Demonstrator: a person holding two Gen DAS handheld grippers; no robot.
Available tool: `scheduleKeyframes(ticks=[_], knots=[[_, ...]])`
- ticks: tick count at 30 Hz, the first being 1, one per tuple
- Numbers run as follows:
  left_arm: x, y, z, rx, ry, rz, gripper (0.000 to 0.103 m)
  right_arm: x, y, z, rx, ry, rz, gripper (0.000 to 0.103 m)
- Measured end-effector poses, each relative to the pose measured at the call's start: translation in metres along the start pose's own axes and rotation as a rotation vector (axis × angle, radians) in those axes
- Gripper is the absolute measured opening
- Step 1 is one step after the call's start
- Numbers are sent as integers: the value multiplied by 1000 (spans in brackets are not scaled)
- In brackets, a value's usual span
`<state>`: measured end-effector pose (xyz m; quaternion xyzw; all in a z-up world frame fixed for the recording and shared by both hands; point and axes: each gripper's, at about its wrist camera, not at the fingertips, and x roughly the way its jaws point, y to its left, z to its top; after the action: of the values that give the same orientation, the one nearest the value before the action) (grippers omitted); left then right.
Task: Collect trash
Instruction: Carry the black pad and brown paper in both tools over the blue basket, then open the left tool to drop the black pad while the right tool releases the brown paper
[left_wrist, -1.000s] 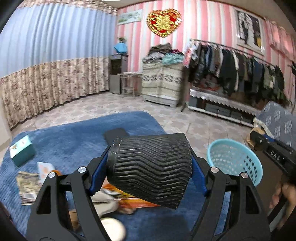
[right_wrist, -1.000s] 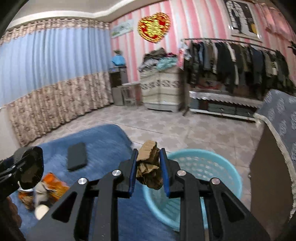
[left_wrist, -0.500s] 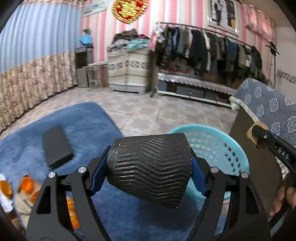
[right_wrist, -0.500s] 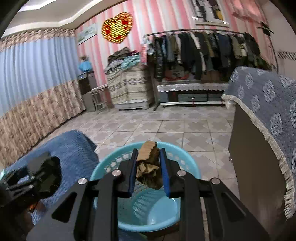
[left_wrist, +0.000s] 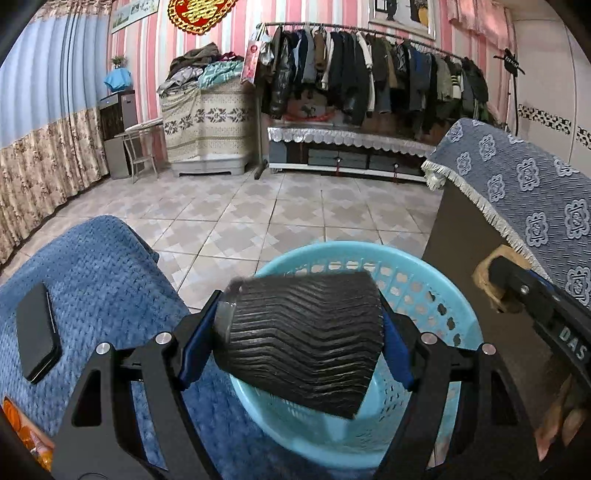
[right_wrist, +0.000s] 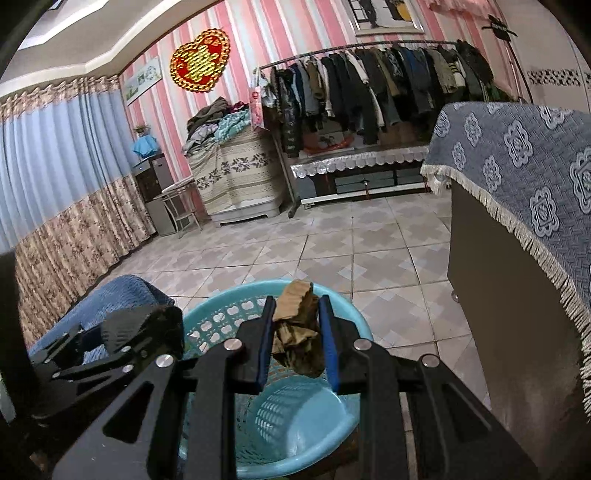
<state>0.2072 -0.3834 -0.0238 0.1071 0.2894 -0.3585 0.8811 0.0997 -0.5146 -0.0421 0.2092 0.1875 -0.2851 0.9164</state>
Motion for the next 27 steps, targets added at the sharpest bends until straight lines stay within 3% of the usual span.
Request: scheduleKeyframes(ticks=[2,5,11,21,23,24,27], knots=[[3,0,3,-9,-2,16,85,2,0,-1,1,7,4,24],[1,7,5,-35,-13,27,87,8,6,-4,-16,22,10,24],[-16,36,8,-89,-57,138,95,19,21,-10,-48,65,22,24],[-53,79,-1,-163,-79,236,95,41,49,-15,-107,111,46,26],[-62,85,-3,-174,-82,241,95,42,50,-17,-110,105,31,48],[-67,89,-5,-187,-84,242,95,41,50,-17,-106,98,28,65],[-83,102,-10,-221,-92,257,95,38,49,-17,-97,91,16,70]])
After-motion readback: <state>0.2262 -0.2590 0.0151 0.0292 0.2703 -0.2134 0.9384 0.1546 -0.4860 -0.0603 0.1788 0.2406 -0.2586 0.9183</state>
